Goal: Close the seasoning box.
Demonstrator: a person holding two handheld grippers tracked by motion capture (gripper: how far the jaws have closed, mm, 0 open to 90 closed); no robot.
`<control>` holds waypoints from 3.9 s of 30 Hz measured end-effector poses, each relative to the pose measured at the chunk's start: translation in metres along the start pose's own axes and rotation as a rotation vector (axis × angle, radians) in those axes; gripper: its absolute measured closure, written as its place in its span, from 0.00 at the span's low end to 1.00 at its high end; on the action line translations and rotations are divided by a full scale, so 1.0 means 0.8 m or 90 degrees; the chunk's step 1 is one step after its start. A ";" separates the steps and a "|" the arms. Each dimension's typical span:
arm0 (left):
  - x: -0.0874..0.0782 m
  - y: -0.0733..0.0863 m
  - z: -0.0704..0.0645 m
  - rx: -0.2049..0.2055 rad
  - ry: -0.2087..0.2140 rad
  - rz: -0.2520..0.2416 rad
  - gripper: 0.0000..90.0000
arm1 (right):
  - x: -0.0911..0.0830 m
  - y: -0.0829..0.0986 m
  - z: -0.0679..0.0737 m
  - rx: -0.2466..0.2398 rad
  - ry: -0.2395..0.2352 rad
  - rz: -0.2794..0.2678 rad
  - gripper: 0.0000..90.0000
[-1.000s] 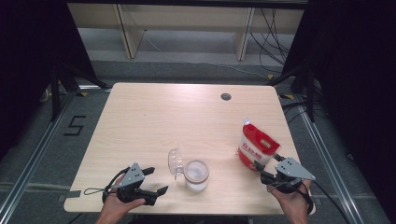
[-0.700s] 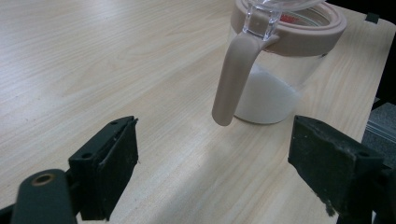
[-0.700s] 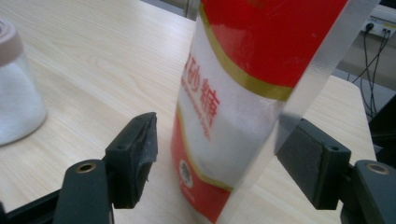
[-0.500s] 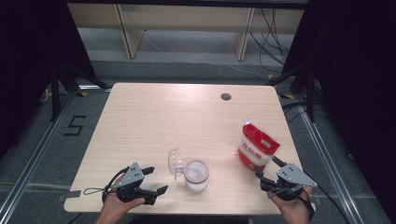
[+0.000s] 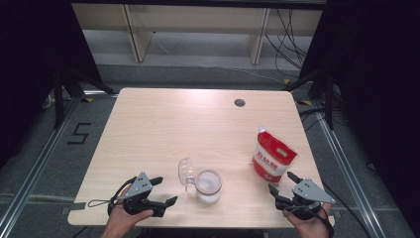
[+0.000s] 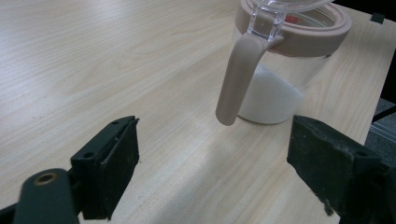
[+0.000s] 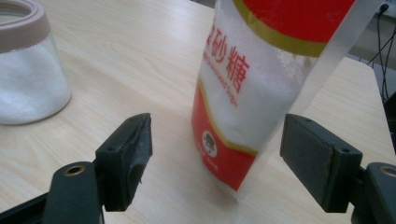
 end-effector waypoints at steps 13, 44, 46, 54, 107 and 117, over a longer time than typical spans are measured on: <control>-0.009 -0.004 -0.008 0.017 -0.006 -0.029 0.71 | -0.006 0.004 0.007 0.006 -0.012 0.004 0.29; 0.004 -0.049 -0.035 0.065 0.014 -0.030 0.99 | -0.012 0.007 0.016 -0.012 -0.022 0.013 0.30; 0.007 -0.051 -0.037 0.052 0.016 -0.037 0.99 | -0.012 0.008 0.016 -0.010 -0.023 0.017 0.30; 0.012 -0.058 -0.042 0.057 0.013 -0.037 0.99 | -0.011 0.009 0.018 -0.015 -0.029 0.020 0.30; 0.003 -0.023 -0.043 0.003 0.024 0.001 0.24 | -0.011 0.007 0.026 0.022 -0.063 0.010 0.27; -0.009 -0.010 -0.034 -0.005 0.020 -0.004 0.22 | -0.007 0.008 0.027 0.004 -0.078 -0.002 0.18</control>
Point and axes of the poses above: each handheld gripper's, and its own axes: x roughly forward along the jaws, y roughly out of its underside, z roughly to its left, the point moved 6 cm from there along x, roughly forward along the jaws, and after that the axes turned 9 degrees about y, right-handed, at the moved point
